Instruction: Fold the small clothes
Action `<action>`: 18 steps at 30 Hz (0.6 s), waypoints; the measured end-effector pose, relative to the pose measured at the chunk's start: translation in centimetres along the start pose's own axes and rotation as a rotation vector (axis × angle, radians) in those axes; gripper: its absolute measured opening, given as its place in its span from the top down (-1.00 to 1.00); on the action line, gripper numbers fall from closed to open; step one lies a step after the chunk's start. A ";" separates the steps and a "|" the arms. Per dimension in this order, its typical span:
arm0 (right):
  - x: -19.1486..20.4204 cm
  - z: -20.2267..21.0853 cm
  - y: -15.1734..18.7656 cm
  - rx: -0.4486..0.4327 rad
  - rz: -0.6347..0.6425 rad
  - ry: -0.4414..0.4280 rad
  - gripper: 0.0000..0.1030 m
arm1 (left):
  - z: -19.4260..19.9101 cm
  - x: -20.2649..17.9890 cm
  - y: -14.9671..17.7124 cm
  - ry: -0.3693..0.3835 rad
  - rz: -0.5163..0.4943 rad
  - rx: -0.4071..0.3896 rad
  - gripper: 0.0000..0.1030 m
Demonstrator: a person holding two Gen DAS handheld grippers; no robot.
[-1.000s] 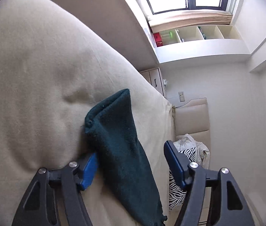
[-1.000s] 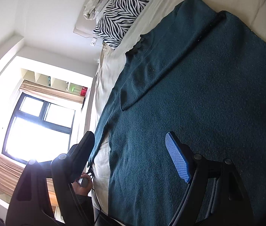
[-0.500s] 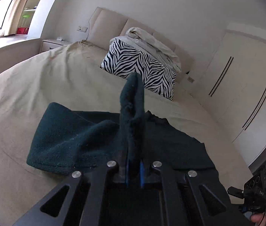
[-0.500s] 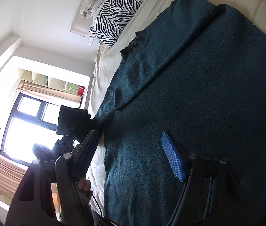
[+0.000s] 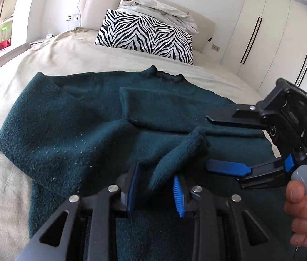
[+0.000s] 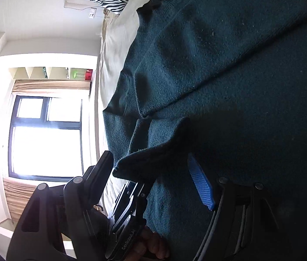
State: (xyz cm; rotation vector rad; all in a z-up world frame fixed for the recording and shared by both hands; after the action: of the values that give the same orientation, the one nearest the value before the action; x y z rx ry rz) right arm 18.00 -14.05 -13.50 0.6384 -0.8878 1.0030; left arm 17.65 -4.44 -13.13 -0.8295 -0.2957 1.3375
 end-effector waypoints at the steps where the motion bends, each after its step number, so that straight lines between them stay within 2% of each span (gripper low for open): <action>1: -0.1 -0.8 0.0 0.021 -0.019 0.003 -0.37 | -0.1 -0.1 -0.1 -0.002 -0.008 0.003 0.28; 5: -0.2 -2.9 -0.7 0.047 -0.042 0.010 -0.35 | 0.4 -0.3 -0.1 0.011 -0.014 -0.013 -0.02; 6: 0.0 -3.0 -0.9 0.046 -0.026 0.015 -0.25 | 0.7 -0.2 -0.1 0.022 -0.004 -0.020 -0.03; 7: 0.2 -3.1 -0.9 0.045 0.007 0.032 0.06 | 1.1 0.0 -0.2 0.039 0.011 -0.034 -0.06; 9: 0.4 -3.1 -0.9 0.043 0.088 0.099 0.45 | 2.6 0.3 -0.5 0.077 0.046 -0.097 -0.08; 11: 0.9 -2.6 -0.8 0.026 0.171 0.165 0.77 | 4.6 1.0 -1.0 0.096 0.086 -0.194 -0.13; 12: 1.4 -2.2 -0.9 0.006 0.228 0.202 0.86 | 5.5 1.6 -1.2 0.092 0.114 -0.239 -0.14; 15: 5.0 -1.0 -0.6 -0.048 0.430 0.298 0.86 | 7.0 3.7 -1.2 0.087 0.212 -0.312 -0.14; 18: 9.6 0.3 -0.4 -0.131 0.650 0.382 0.86 | 6.8 5.2 -1.0 0.093 0.278 -0.310 -0.14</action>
State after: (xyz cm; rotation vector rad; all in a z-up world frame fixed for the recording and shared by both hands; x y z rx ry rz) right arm 20.78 -10.22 -5.09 0.0216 -0.8211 1.5686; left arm 15.36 2.80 -9.13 -1.2243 -0.3272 1.5274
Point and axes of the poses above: each gripper's, at about its wrist camera, not at the fingertips, and z roughly against the way its jaws point, x to its left, y to its underside, the point moved 10 cm from there along -z, roughly the way its jaws point, and after that the axes turned 2 degrees about x, right-handed, at the moved point
